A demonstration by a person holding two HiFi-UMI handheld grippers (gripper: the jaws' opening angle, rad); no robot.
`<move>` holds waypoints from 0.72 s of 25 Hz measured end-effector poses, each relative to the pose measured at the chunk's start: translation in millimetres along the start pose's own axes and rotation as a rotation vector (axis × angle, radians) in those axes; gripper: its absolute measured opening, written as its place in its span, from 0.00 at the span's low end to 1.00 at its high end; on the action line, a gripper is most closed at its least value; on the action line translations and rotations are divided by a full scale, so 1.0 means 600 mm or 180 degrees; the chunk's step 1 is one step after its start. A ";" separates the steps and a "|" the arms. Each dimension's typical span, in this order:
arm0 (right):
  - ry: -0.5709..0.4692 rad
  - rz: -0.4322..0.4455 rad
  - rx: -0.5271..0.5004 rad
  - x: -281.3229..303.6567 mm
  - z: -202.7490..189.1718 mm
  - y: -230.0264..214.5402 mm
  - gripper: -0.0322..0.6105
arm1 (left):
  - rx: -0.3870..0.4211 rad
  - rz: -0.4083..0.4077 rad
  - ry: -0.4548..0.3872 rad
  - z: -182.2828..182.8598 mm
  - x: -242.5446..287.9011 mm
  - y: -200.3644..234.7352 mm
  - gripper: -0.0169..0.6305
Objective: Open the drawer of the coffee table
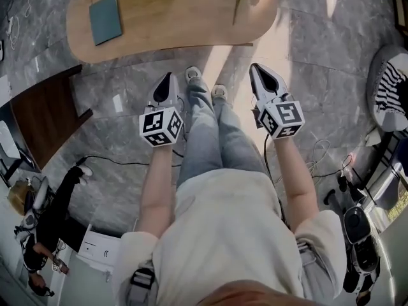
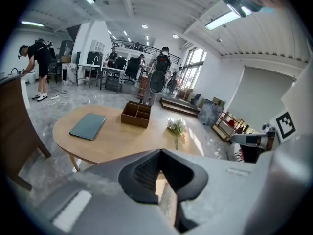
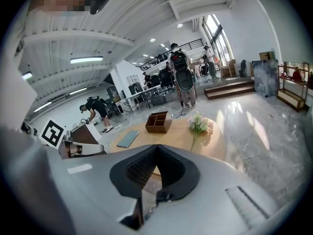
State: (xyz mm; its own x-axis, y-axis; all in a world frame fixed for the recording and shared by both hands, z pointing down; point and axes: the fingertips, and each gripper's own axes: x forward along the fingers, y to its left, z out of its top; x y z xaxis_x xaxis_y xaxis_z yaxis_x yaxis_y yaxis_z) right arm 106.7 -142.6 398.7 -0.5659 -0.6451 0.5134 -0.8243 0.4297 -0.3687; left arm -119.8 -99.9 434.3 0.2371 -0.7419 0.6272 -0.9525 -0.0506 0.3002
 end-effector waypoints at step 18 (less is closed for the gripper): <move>0.0408 -0.0602 0.0186 0.189 -0.234 -0.206 0.05 | 0.0141 0.0124 0.0655 -0.208 0.246 0.152 0.03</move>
State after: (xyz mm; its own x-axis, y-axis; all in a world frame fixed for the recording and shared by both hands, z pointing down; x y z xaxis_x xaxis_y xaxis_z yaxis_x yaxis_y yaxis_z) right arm 141.8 -180.1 611.2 -0.4020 -0.6236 0.6704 -0.9156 0.2688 -0.2990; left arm -147.7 -130.7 644.1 0.2296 -0.5920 0.7726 -0.9681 -0.0574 0.2438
